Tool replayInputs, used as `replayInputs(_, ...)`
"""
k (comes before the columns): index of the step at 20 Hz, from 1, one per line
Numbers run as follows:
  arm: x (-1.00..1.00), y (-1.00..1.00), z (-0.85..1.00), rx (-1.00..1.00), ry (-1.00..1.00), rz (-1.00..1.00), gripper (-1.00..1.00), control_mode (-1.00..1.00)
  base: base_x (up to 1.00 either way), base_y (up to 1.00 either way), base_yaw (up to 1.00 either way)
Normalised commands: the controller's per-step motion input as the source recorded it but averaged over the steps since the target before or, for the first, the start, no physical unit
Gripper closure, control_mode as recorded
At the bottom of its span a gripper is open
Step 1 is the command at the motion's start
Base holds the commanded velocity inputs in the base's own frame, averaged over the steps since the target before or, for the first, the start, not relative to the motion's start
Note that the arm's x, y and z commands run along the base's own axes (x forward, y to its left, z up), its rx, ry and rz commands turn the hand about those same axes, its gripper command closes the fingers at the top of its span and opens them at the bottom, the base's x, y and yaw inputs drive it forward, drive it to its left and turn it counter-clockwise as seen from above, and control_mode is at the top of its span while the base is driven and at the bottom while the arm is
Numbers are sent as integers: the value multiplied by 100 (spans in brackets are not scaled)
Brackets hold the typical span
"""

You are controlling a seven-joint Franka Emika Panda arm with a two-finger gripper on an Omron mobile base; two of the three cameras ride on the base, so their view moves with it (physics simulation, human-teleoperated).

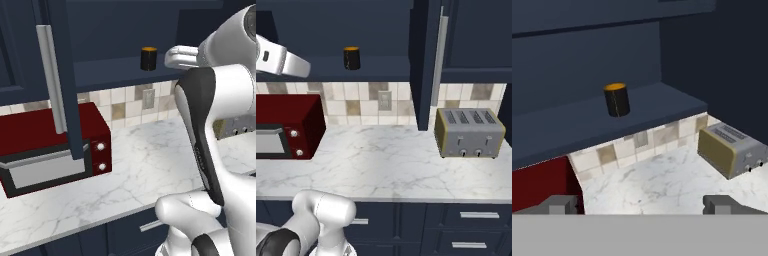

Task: Open the cabinet directly in front. Then move the beer and the mug to the dining counter with the jar on it.

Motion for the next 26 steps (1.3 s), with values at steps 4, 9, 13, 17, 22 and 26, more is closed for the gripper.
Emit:
replayInputs(4,50,29,-10,0,0,0,-100,-100,0,0,0)
replayInputs(9,59,3,-14,0,0,1,-100,-100,0,0,0)
replayInputs(13,58,-7,-2,0,0,5,-100,-100,0,0,0)
replayInputs(17,53,-22,-3,0,0,11,-100,-100,0,0,0)
replayInputs(22,34,-28,-1,0,0,16,-100,-100,0,0,0)
replayInputs(26,21,-2,-11,0,1,10,-100,-100,0,0,0)
